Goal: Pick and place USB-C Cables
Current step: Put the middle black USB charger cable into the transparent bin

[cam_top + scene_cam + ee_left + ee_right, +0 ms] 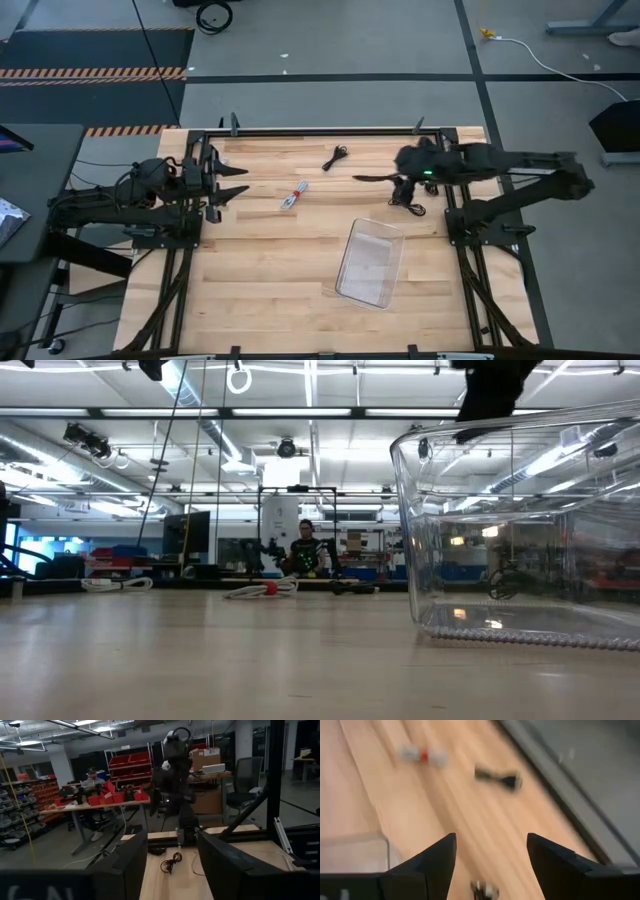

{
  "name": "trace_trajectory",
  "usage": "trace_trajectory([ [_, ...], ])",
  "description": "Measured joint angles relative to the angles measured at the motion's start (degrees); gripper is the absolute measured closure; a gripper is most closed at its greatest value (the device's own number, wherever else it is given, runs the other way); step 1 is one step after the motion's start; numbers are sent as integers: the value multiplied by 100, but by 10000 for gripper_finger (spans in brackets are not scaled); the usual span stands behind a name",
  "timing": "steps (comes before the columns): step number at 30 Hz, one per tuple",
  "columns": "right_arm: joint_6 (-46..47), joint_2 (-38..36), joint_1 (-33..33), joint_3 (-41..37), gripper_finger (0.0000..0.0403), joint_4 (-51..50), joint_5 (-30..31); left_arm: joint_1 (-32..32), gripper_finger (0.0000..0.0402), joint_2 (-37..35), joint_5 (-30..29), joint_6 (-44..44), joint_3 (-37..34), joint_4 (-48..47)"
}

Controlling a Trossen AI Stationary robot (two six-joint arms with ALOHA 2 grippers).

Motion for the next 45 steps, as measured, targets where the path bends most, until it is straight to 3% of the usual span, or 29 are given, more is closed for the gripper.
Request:
trace_trajectory([
  [6, -2, 1115, -236, 377, 157, -1170, -242, 0, 216, -4, -1, 131, 0, 1],
  [14, 64, 1868, -539, 364, 158, -2365, -321, 0, 216, -7, -1, 179, 0, 1],
  [22, 17, 1945, -699, -86, 156, -1916, -551, -1, 216, -7, 0, 71, 0, -2],
  [34, -120, 1952, -1164, -989, 156, -1076, -1505, -5, 216, -7, 2, -188, 0, -8],
  [45, -382, 1952, -1599, -1573, 156, -469, -1584, -4, 216, -7, 3, -155, 0, -12],
])
